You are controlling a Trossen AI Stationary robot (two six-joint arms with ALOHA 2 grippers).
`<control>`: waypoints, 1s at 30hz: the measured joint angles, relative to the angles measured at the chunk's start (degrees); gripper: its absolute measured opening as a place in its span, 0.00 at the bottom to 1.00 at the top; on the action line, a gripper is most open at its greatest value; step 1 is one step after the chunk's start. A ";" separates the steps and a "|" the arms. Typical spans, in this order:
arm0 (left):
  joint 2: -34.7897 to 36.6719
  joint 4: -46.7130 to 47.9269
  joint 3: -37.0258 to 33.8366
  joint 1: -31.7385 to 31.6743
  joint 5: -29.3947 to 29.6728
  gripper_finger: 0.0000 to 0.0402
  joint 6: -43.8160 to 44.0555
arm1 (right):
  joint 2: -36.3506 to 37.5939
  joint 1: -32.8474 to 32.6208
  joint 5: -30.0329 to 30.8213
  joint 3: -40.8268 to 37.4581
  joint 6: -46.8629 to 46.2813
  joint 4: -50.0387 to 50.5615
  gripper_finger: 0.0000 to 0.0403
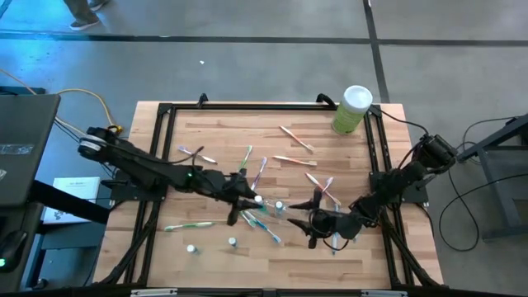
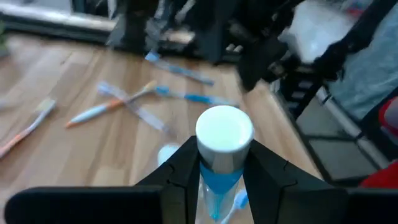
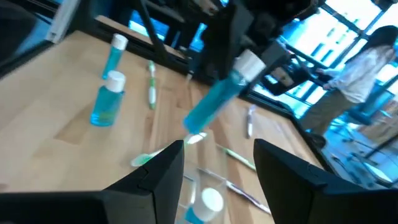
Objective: Pick & Place toothbrushing station
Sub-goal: Put the blue mouthwash into the transparent organizer
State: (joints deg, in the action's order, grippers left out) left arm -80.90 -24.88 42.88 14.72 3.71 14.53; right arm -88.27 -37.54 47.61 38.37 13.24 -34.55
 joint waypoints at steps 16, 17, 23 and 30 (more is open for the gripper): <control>-7.06 -4.57 0.54 0.18 16.03 0.22 7.57 | 0.00 -1.58 8.55 -0.02 0.25 3.51 0.46; -7.06 -4.69 0.54 0.23 17.01 0.22 8.71 | 0.00 -1.58 9.27 -0.02 0.21 3.83 0.46; -7.06 -5.76 0.54 2.31 22.26 0.22 13.36 | 0.00 -1.59 17.38 -0.02 0.44 5.06 0.46; -7.06 -5.11 1.43 7.03 30.65 0.22 14.96 | 0.00 -2.29 27.67 -0.02 0.14 7.54 0.46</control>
State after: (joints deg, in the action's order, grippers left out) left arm -87.96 -29.99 44.31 21.75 34.36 29.48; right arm -88.27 -39.83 75.27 38.35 13.38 -27.00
